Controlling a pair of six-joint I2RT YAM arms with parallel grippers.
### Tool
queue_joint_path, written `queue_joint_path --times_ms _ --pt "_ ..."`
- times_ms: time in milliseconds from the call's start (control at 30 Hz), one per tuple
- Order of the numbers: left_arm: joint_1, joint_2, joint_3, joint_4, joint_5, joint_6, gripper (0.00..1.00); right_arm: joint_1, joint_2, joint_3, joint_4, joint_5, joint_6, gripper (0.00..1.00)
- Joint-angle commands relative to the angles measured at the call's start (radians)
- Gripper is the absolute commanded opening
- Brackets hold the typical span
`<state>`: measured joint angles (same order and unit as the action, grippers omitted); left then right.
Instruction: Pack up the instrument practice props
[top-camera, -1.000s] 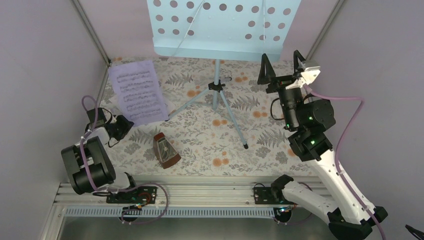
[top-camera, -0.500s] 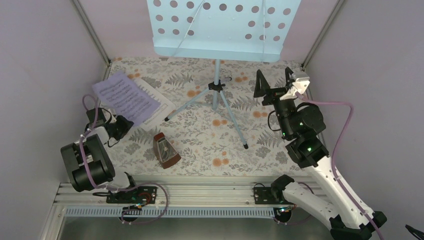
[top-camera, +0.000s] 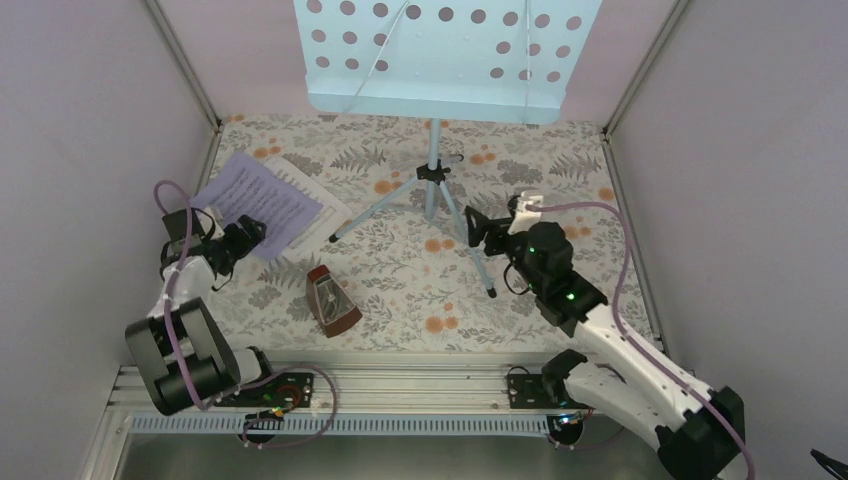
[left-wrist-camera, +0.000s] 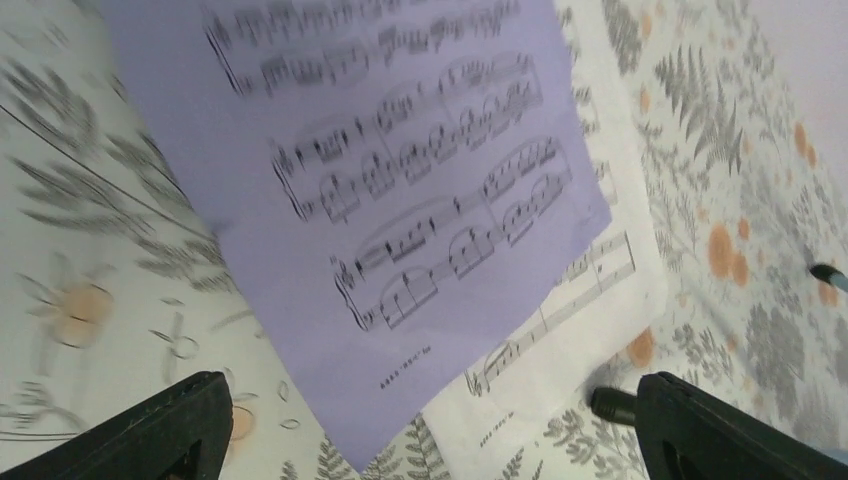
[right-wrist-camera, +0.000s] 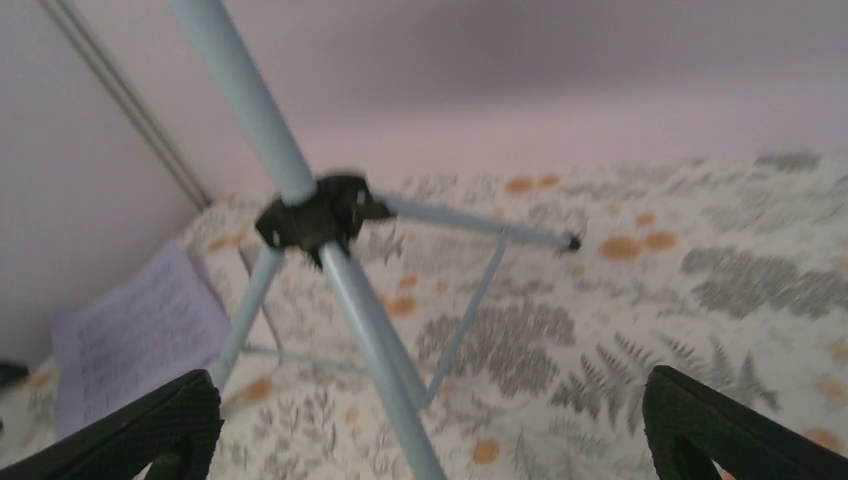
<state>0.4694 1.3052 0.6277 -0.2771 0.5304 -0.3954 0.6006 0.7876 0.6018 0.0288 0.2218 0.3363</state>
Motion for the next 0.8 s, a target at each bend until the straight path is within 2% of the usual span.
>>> queue_joint_path --times_ms 0,233,333,533,600,667,767 --pt "-0.004 -0.129 0.057 -0.068 -0.190 0.043 1.00 0.001 0.115 -0.007 0.072 -0.144 -0.009 1.00" --pt "-0.123 -0.292 0.155 -0.155 -0.448 0.110 1.00 0.002 0.336 -0.015 0.314 -0.283 -0.121 0.96" --pt "-0.174 -0.312 0.195 -0.161 -0.487 0.129 1.00 0.001 0.446 0.033 0.348 -0.268 -0.178 0.88" --pt "-0.204 -0.299 0.258 -0.157 -0.505 0.141 1.00 0.001 0.585 0.150 0.315 -0.195 -0.234 0.73" --pt "-0.209 -0.298 0.268 -0.147 -0.496 0.136 1.00 0.001 0.609 0.154 0.326 -0.190 -0.250 0.56" --pt "-0.219 -0.302 0.282 -0.136 -0.491 0.132 1.00 0.001 0.622 0.157 0.320 -0.179 -0.235 0.32" --pt "-0.236 -0.310 0.312 -0.124 -0.497 0.133 1.00 0.002 0.619 0.143 0.314 -0.121 -0.190 0.10"
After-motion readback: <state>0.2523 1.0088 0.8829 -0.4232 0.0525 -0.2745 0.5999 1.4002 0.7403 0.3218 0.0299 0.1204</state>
